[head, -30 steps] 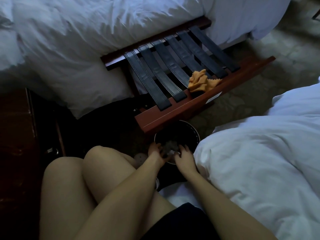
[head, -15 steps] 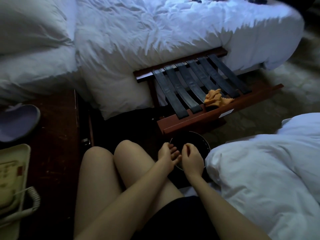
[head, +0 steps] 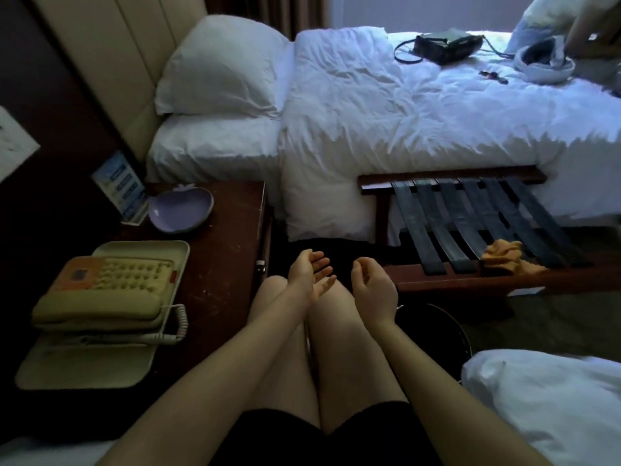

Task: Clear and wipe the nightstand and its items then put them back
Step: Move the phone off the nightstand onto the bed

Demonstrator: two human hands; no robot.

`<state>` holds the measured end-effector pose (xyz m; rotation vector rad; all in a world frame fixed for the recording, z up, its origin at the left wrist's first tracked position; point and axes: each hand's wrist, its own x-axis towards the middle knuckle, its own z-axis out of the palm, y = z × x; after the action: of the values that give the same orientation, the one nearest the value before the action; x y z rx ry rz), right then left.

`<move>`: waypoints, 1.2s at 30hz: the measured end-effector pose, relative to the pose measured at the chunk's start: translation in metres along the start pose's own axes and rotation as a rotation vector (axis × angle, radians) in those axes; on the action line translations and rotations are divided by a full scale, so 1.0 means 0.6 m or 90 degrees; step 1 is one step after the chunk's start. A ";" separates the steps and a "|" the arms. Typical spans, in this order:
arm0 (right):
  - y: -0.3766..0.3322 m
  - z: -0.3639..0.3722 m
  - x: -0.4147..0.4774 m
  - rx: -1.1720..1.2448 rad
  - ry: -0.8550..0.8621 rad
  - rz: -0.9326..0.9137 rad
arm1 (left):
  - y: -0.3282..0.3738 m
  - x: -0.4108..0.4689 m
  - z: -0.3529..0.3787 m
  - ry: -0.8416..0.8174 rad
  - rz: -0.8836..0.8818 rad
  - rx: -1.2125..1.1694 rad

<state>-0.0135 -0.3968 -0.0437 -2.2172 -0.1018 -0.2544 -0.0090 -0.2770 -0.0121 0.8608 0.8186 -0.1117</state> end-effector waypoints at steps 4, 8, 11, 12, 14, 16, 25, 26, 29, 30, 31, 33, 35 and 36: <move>-0.049 0.031 0.009 0.014 -0.076 -0.046 | 0.036 -0.006 -0.048 0.030 0.036 -0.034; -0.088 0.074 0.013 -0.002 -0.173 -0.125 | 0.068 -0.006 -0.099 0.071 0.057 -0.083; -0.119 0.118 0.023 -0.016 -0.240 -0.177 | 0.094 -0.007 -0.143 0.127 0.079 -0.123; -0.130 0.133 0.026 -0.018 -0.263 -0.199 | 0.103 -0.009 -0.159 0.156 0.090 -0.134; -0.153 0.164 0.032 -0.020 -0.306 -0.238 | 0.119 -0.013 -0.194 0.222 0.114 -0.151; -0.178 0.195 0.039 -0.023 -0.345 -0.270 | 0.132 -0.016 -0.234 0.291 0.146 -0.161; -0.287 0.358 0.066 -0.092 -0.533 -0.378 | 0.118 -0.046 -0.392 0.732 0.303 -0.005; -0.295 0.377 0.067 -0.114 -0.556 -0.394 | 0.118 -0.048 -0.407 0.786 0.281 0.001; -0.311 0.433 0.076 -0.177 -0.631 -0.435 | 0.125 -0.048 -0.446 0.856 0.140 -0.029; -0.314 0.451 0.079 -0.192 -0.650 -0.440 | 0.127 -0.045 -0.457 0.857 0.105 -0.039; -0.316 0.467 0.081 -0.210 -0.666 -0.442 | 0.128 -0.042 -0.466 0.855 0.084 -0.050; -0.317 0.494 0.086 -0.253 -0.693 -0.437 | 0.129 -0.035 -0.482 0.852 0.068 -0.088; -0.316 0.514 0.089 -0.291 -0.722 -0.415 | 0.129 -0.028 -0.495 0.850 0.060 -0.118; -0.315 0.521 0.090 -0.303 -0.734 -0.402 | 0.130 -0.025 -0.499 0.851 0.057 -0.124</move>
<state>0.0541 -0.0349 -0.0716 -2.4438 -1.4896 0.7698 -0.1666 -0.0154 -0.0652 0.7176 1.9832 0.6911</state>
